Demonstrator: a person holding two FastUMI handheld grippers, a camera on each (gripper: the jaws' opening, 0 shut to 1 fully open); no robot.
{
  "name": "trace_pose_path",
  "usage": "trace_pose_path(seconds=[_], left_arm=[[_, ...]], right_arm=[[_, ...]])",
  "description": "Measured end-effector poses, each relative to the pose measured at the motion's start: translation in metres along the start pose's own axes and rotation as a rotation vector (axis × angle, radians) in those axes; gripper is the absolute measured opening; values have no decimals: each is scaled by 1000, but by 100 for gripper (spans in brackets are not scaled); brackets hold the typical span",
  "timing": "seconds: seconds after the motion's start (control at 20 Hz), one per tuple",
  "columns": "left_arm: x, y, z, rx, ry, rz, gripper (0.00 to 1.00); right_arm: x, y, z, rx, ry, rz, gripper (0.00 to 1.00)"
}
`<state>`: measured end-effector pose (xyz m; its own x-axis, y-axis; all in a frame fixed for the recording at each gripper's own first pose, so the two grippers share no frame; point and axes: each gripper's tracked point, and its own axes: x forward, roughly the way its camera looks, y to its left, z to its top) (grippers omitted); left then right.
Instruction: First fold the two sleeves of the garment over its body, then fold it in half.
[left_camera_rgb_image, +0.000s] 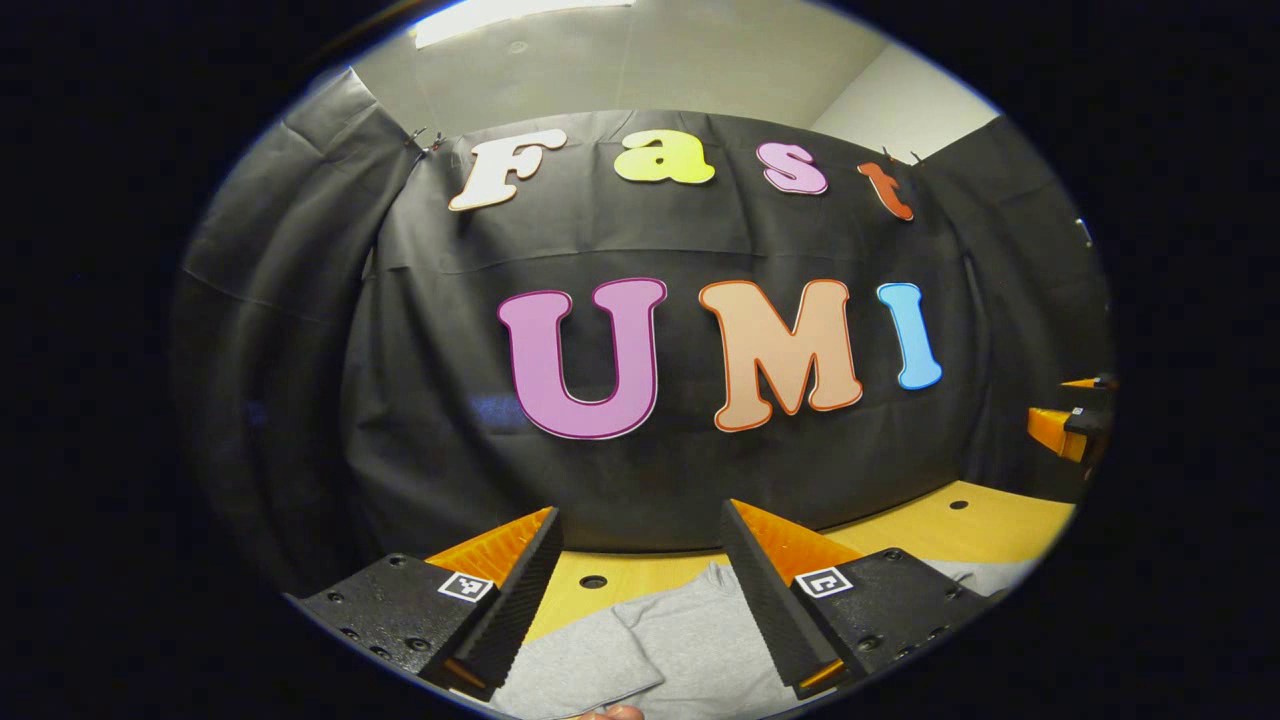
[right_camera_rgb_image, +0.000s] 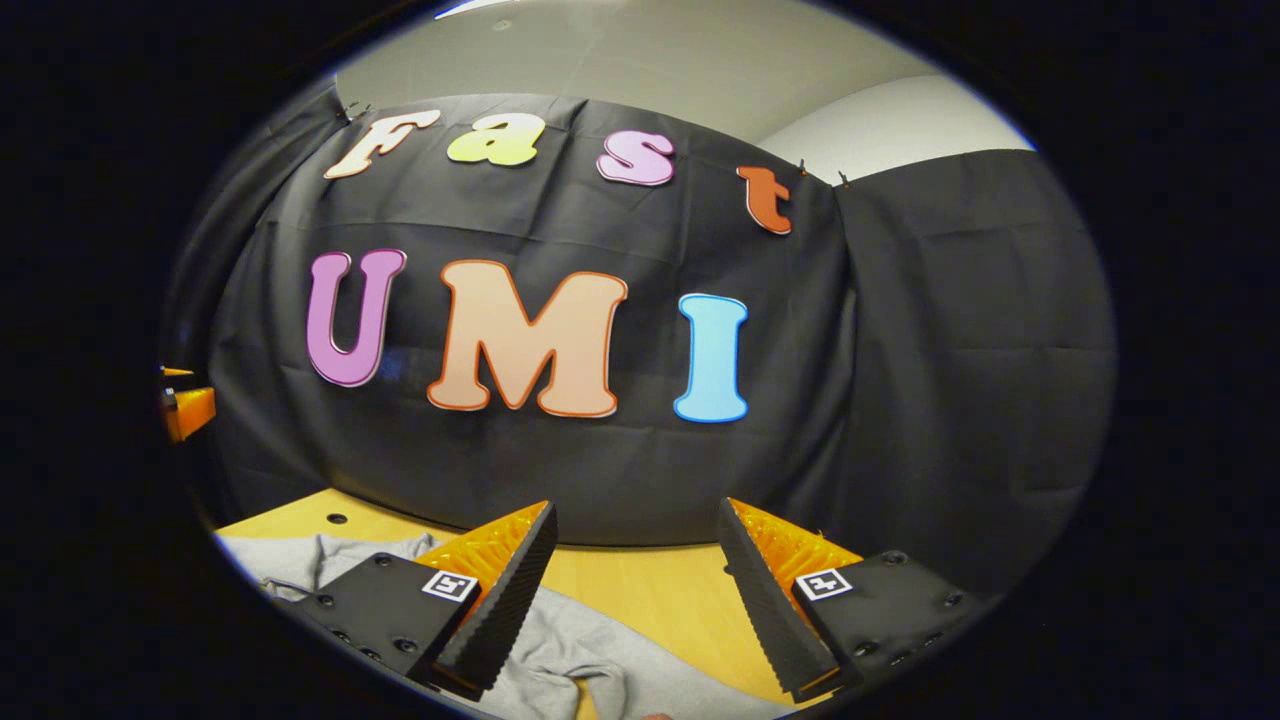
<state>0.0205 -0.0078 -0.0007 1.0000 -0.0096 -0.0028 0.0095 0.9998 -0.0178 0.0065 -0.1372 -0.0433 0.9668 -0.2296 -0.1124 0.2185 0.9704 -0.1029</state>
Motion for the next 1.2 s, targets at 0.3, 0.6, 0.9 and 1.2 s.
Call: trace_pose_path(seconds=[0.3, 0.6, 0.9, 1.2], left_arm=[[2, -10, -2, 0, 4, -17, 93], [6, -18, -11, -21, 30, -32, 93], [11, -32, -12, -14, 27, -62, 93], [12, -46, -12, -5, 29, -91, 94]], right_arm=[[-7, -48, -60, -2, 135, -76, 99], [-26, -100, -127, -5, 299, -143, 99], [-59, -130, -193, -11, 474, -175, 100], [-89, -139, -247, -48, 626, -145, 100]])
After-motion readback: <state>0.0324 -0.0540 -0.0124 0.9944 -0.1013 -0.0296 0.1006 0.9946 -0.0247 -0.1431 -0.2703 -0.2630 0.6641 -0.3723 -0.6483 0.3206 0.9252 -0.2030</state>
